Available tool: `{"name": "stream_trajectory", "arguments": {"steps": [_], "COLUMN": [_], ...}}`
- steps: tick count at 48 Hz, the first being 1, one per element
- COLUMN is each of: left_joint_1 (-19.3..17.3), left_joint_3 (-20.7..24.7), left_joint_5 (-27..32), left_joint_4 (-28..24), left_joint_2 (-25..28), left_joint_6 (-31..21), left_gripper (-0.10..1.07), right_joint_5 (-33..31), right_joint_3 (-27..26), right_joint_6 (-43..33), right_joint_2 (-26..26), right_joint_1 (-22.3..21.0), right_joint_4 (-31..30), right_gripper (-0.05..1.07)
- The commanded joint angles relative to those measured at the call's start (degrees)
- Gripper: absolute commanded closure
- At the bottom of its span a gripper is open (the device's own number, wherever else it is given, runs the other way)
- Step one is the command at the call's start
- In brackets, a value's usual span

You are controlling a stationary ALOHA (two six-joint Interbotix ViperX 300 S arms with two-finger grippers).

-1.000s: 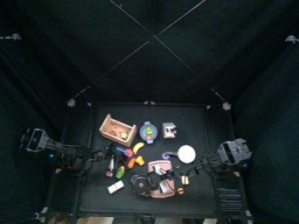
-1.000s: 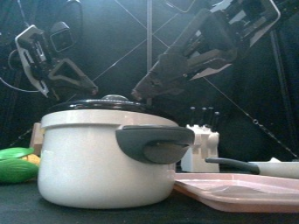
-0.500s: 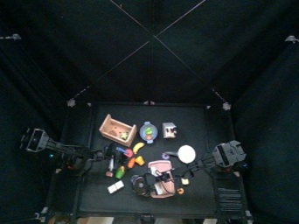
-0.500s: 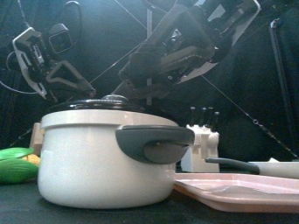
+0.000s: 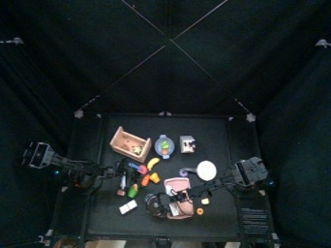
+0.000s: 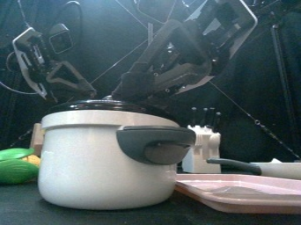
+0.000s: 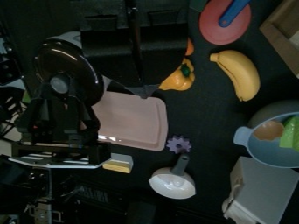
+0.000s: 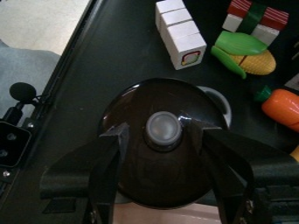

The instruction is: Grab pot lid

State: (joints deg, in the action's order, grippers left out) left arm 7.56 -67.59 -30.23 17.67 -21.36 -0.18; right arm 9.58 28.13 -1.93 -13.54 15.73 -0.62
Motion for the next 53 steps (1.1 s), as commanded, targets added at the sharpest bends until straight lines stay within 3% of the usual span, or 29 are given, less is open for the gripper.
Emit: {"name": "stream_trajectory", "arguments": {"steps": [1, 8, 24, 53], "left_joint_1": [0.2, 0.2, 0.2, 0.2], "left_joint_3": [0.5, 0.5, 0.5, 0.4], "left_joint_5": [-0.6, -0.5, -0.5, -0.6], "left_joint_4": [0.0, 0.0, 0.0, 0.1], "left_joint_2": [-0.1, -0.1, 0.0, -0.1], "left_joint_6": [0.1, 0.1, 0.1, 0.0], "left_gripper": [1.00, 1.00, 1.00, 1.00], "right_joint_5": [0.2, 0.2, 0.2, 0.2], "right_joint_3": [-1.1, -1.1, -1.4, -1.7], "right_joint_6": [0.0, -0.2, -0.3, -0.2], "right_joint_2": [1.3, 1.2, 0.9, 2.4], "right_joint_1": [-0.1, -0.4, -1.3, -1.5], "right_joint_4": [-0.1, 0.2, 0.2, -0.2], "right_gripper": [0.13, 0.15, 0.33, 0.34]}}
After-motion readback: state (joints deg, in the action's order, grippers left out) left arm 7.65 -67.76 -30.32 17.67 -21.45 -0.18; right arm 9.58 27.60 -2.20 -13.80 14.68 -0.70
